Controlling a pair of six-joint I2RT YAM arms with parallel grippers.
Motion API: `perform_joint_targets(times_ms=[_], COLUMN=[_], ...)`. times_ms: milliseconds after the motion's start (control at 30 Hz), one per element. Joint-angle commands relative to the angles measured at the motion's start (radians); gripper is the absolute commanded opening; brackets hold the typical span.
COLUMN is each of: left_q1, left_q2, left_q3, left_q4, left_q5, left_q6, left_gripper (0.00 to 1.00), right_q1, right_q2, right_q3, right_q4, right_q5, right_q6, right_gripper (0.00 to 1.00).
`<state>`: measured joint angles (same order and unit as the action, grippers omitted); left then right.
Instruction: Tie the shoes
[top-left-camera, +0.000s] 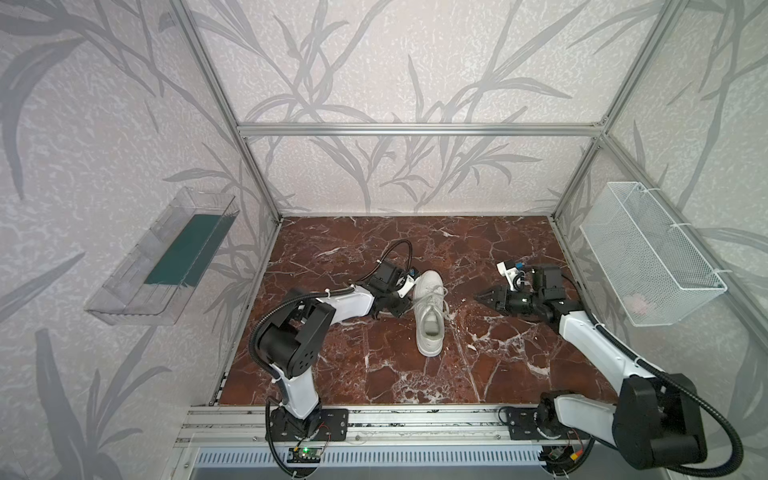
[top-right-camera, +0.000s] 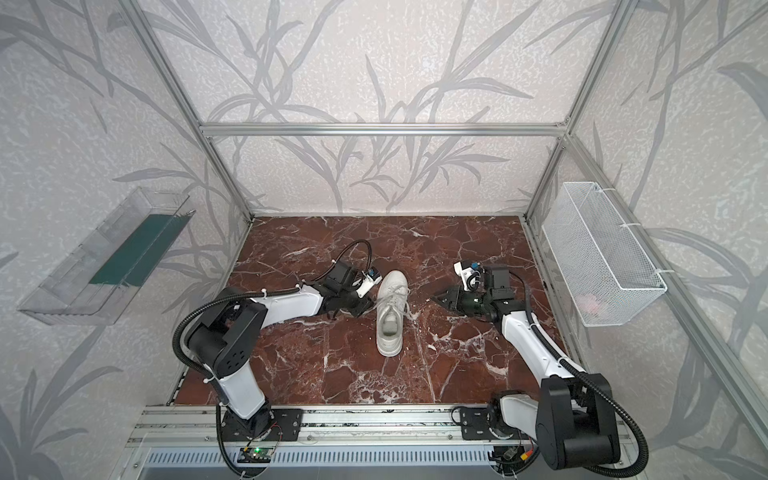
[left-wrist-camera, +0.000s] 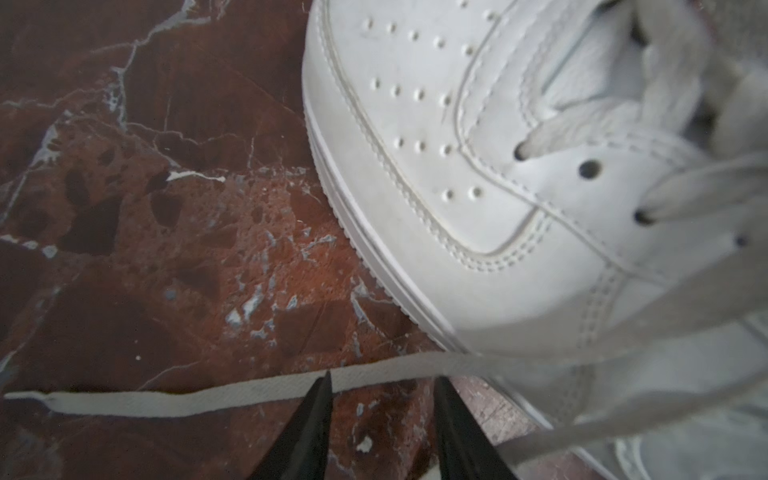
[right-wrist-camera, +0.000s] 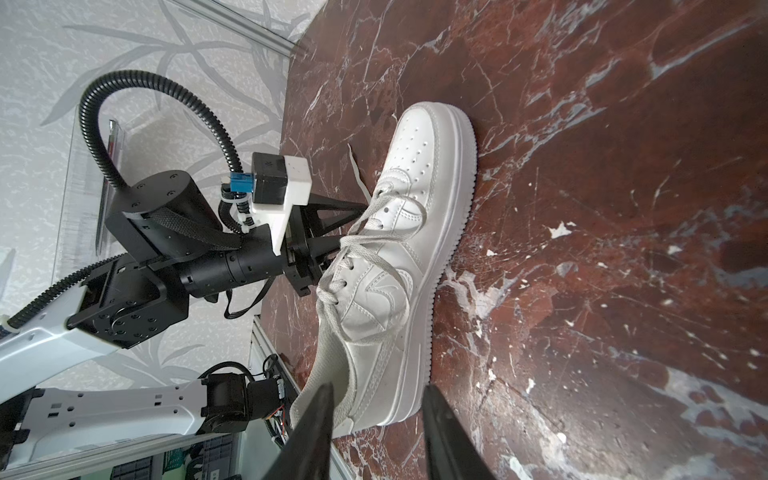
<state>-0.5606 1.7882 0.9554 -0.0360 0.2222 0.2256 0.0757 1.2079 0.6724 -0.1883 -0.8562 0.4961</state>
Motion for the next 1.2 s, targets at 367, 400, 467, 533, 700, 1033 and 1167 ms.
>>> perform_joint_targets(times_ms=[367,400,467,533,700,1033,1167], left_q1=[0.005,0.005,0.005,0.005,0.005,0.005,0.005], left_q2=[0.057,0.059,0.061,0.063,0.071,0.037,-0.023], left_q3=[-0.022,-0.022,-0.026,-0.028,-0.027,-0.036,-0.064], left_q4=[0.065,0.067,0.078,0.088,0.112,0.111,0.136], left_q5=[0.093,0.092,0.091,0.1,0.115,0.079,0.09], left_q6=[0.028,0.029,0.029,0.034,0.047,0.051,0.034], left_gripper=[0.42,0.42,0.4,0.37,0.27,0.0,0.0], right_q1=[-0.004,-0.003,-0.004,-0.004,-0.004,-0.004,-0.004], right_q2=[-0.012,-0.011,-0.012,-0.011,-0.011,-0.014,-0.015], right_q3=[0.024,0.024,0.025,0.025,0.023,0.004,-0.008], right_q4=[-0.02,-0.022,-0.023,-0.023,-0.025,-0.013,0.008], right_q5=[-0.015,-0.015,-0.015,-0.015,-0.014,-0.019,-0.022], right_q6=[-0.022,-0.023,-0.025,-0.025,-0.025,-0.022,-0.004], right_gripper=[0.37,0.37,0.37,0.37,0.37,0.37,0.37])
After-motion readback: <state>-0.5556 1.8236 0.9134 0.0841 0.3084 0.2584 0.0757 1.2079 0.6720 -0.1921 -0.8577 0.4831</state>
